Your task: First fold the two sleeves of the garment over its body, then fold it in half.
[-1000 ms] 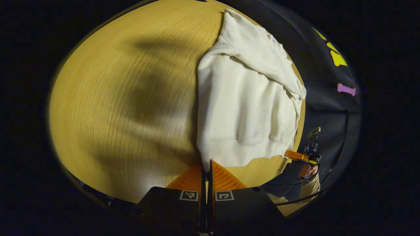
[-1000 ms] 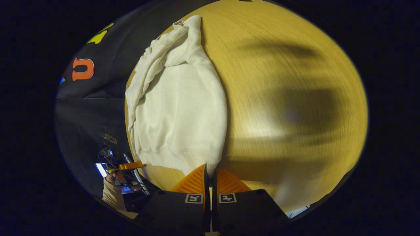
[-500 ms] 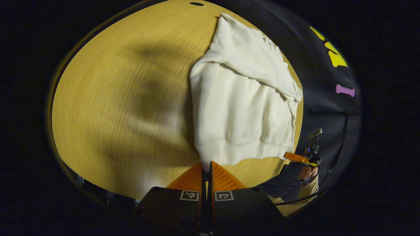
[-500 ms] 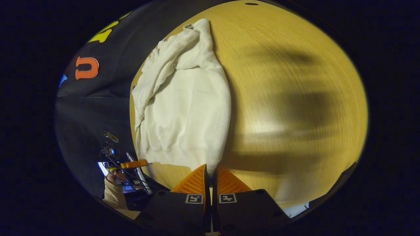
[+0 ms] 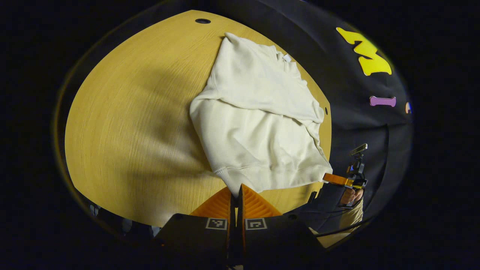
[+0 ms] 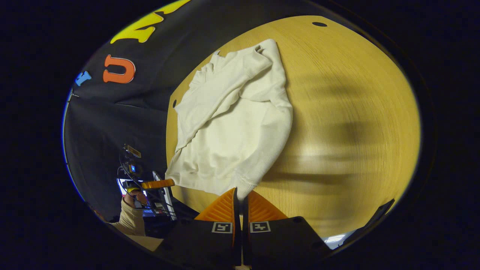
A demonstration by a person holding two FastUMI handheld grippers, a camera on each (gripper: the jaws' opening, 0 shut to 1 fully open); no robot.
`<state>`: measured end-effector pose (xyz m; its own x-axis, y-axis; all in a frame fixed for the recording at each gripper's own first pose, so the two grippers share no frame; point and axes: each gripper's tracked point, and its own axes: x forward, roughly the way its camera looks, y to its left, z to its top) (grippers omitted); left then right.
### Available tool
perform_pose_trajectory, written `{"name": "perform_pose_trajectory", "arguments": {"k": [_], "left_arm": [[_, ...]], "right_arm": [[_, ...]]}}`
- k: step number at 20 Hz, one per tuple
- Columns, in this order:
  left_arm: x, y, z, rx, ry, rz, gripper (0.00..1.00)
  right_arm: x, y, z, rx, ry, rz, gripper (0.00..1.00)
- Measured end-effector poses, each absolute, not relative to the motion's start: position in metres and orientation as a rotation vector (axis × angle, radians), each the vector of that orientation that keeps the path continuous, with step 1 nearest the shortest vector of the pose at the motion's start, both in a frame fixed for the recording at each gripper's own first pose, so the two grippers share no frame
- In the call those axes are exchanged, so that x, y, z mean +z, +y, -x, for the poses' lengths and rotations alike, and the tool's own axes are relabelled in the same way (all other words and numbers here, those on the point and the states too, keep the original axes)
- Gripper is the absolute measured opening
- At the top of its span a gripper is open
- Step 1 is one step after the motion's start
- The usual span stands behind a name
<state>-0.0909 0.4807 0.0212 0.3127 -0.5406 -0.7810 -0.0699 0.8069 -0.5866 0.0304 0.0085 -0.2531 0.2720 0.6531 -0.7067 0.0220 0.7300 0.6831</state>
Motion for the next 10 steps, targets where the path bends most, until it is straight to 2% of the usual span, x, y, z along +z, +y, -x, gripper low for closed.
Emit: {"name": "perform_pose_trajectory", "arguments": {"k": [10], "left_arm": [[0.071, 0.472, 0.031, -0.399, 1.162, 0.438, 0.04]], "right_arm": [[-0.201, 0.009, -0.09, 0.491, 1.143, -0.601, 0.02]]}}
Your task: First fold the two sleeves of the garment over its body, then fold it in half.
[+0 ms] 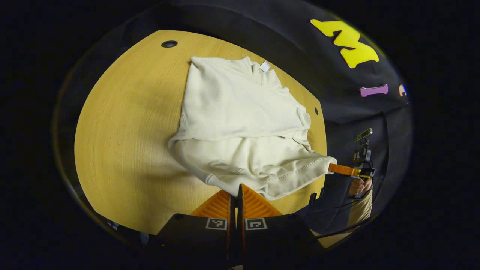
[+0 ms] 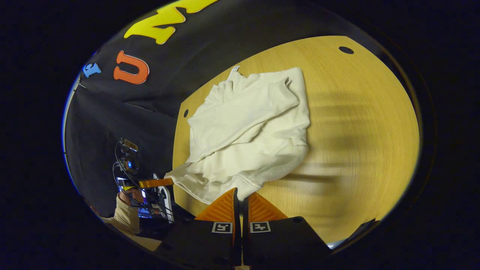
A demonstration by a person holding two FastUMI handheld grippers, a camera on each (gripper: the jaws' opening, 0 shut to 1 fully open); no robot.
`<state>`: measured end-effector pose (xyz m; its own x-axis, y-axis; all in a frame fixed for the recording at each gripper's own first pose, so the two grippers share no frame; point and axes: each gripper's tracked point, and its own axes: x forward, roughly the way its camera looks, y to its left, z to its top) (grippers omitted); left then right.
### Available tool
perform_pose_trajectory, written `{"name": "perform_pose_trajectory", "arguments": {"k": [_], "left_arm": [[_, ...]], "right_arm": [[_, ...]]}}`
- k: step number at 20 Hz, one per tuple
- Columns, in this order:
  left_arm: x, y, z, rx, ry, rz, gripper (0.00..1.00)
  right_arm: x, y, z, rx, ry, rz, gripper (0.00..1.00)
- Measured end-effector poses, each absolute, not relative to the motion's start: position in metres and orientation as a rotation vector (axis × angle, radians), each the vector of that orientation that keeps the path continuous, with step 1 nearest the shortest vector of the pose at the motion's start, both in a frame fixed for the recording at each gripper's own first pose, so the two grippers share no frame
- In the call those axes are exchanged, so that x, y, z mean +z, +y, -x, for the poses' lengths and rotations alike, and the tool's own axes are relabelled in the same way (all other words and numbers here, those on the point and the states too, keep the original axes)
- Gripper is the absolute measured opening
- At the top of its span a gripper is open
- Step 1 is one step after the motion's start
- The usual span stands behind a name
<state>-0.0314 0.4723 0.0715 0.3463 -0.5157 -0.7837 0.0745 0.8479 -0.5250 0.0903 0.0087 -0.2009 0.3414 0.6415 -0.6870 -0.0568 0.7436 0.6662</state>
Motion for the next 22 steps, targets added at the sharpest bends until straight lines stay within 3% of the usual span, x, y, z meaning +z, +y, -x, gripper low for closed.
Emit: {"name": "perform_pose_trajectory", "arguments": {"k": [9, 14, 22], "left_arm": [[0.101, 0.474, -0.023, -0.442, 1.123, 0.305, 0.03], [0.11, 0.476, -0.05, -0.471, 1.182, 0.223, 0.03], [0.132, 0.469, -0.107, -0.476, 1.161, 0.236, 0.03]], "right_arm": [[-0.169, 0.014, -0.15, 0.479, 1.068, -0.574, 0.02], [-0.149, 0.016, -0.183, 0.467, 1.025, -0.568, 0.02], [-0.139, 0.019, -0.23, 0.452, 1.0, -0.589, 0.02]]}}
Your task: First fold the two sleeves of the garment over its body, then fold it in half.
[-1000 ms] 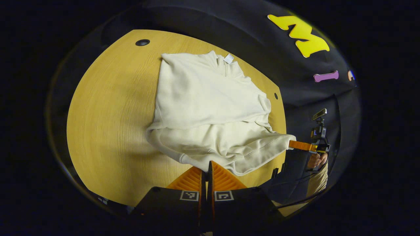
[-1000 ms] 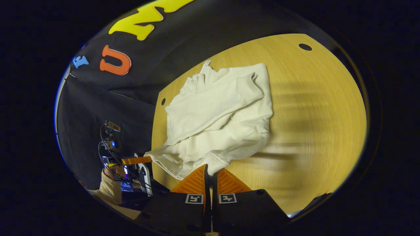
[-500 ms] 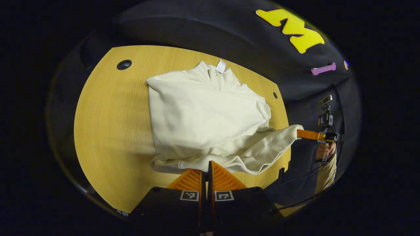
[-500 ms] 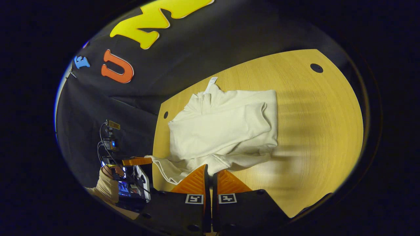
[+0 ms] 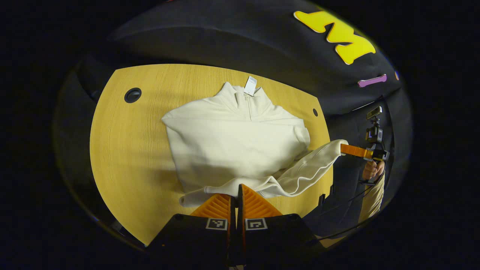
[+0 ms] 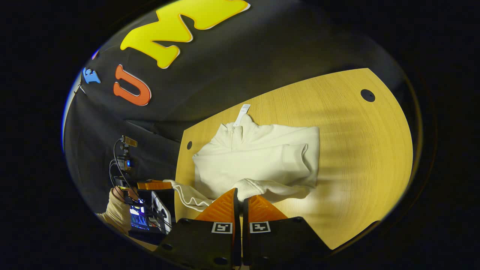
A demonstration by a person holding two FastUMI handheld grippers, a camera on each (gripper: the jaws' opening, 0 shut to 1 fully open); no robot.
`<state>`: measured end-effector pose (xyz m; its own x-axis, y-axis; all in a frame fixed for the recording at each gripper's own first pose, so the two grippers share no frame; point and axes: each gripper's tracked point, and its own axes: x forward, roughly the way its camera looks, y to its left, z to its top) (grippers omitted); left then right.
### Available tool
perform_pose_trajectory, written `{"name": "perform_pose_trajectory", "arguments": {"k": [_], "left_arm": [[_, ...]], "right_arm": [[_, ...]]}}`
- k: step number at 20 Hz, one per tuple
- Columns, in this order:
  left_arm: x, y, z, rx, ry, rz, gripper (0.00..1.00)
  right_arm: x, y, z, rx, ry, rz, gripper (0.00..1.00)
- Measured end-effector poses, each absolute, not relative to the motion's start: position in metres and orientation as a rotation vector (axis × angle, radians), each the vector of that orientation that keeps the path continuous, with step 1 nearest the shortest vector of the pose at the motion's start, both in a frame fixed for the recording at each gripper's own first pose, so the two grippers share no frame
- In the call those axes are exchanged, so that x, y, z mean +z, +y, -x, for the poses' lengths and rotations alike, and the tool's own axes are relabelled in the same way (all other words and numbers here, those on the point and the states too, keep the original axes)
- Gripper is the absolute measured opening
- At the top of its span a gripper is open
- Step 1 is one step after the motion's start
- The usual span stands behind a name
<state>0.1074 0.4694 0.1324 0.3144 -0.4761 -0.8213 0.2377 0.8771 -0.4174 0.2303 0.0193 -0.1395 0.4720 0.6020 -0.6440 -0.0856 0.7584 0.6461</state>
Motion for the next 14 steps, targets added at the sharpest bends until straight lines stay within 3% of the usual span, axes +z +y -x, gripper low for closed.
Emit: {"name": "perform_pose_trajectory", "arguments": {"k": [14], "left_arm": [[0.119, 0.471, -0.249, -0.416, 1.048, 0.45, 0.03]], "right_arm": [[-0.164, 0.004, -0.367, 0.38, 0.936, -0.689, 0.02]]}}
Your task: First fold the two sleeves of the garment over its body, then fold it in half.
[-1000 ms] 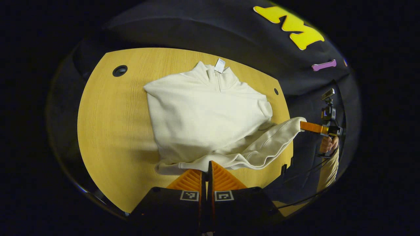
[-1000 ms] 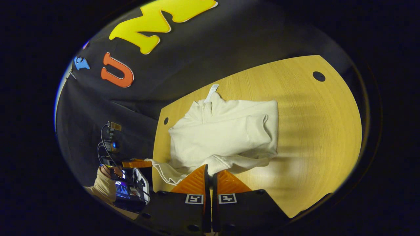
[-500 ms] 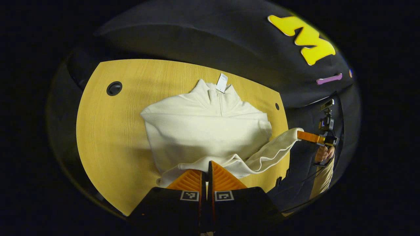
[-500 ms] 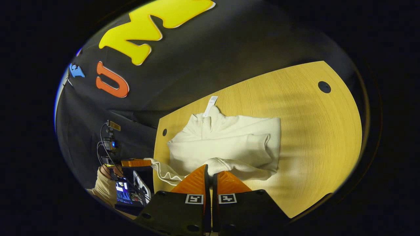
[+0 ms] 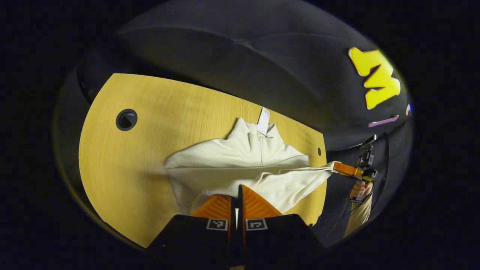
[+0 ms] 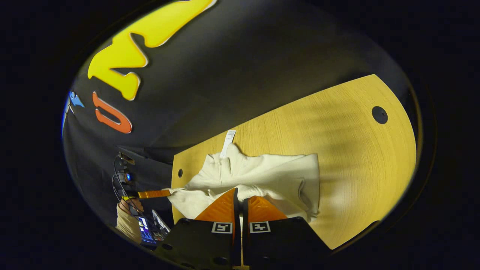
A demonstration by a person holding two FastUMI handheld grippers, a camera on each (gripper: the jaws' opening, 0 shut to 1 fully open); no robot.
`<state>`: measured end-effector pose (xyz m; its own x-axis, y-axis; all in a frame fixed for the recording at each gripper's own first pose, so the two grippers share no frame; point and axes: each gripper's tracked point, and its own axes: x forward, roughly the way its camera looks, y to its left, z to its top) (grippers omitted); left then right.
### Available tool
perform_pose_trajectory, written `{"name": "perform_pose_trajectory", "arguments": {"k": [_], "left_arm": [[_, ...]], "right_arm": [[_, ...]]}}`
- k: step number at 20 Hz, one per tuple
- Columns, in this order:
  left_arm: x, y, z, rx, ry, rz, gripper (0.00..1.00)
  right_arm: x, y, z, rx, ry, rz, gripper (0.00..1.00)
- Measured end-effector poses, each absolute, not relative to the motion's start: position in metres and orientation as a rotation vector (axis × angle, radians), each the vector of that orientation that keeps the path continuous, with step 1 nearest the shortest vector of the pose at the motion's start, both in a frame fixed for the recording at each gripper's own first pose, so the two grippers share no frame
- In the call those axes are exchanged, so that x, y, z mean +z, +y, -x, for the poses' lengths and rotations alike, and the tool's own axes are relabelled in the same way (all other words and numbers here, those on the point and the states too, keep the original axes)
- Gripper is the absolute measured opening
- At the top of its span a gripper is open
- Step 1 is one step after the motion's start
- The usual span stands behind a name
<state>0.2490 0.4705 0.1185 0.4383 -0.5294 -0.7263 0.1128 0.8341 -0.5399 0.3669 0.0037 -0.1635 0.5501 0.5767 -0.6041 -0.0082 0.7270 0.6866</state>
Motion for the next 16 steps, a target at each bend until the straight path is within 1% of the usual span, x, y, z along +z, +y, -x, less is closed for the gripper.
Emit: {"name": "perform_pose_trajectory", "arguments": {"k": [4, 6, 7, 8, 9, 11, 12, 13, 16], "left_arm": [[0.09, 0.473, -0.274, -0.396, 1.014, 0.555, 0.03], [0.078, 0.475, -0.284, -0.375, 1.005, 0.612, 0.04], [0.072, 0.476, -0.287, -0.361, 1.003, 0.638, 0.0], [0.066, 0.478, -0.289, -0.348, 1.0, 0.666, 0.03], [0.063, 0.477, -0.291, -0.338, 0.999, 0.69, 0.03], [0.06, 0.479, -0.29, -0.322, 0.994, 0.709, 0.04], [0.059, 0.48, -0.288, -0.321, 0.996, 0.711, 0.0], [0.058, 0.479, -0.288, -0.321, 0.995, 0.706, 0.04], [0.056, 0.476, -0.287, -0.309, 1.006, 0.677, 0.03]], "right_arm": [[-0.191, 0.002, -0.405, 0.37, 0.916, -0.772, 0.0], [-0.21, 0.006, -0.416, 0.358, 0.935, -0.776, 0.02], [-0.22, 0.006, -0.421, 0.354, 0.944, -0.771, 0.02], [-0.226, 0.008, -0.426, 0.343, 0.947, -0.773, 0.0], [-0.231, 0.011, -0.431, 0.339, 0.941, -0.778, 0.02], [-0.239, 0.015, -0.438, 0.323, 0.931, -0.773, 0.02], [-0.243, 0.016, -0.438, 0.311, 0.938, -0.765, 0.02], [-0.246, 0.016, -0.437, 0.301, 0.946, -0.753, 0.02], [-0.246, 0.018, -0.439, 0.288, 0.942, -0.749, 0.02]]}}
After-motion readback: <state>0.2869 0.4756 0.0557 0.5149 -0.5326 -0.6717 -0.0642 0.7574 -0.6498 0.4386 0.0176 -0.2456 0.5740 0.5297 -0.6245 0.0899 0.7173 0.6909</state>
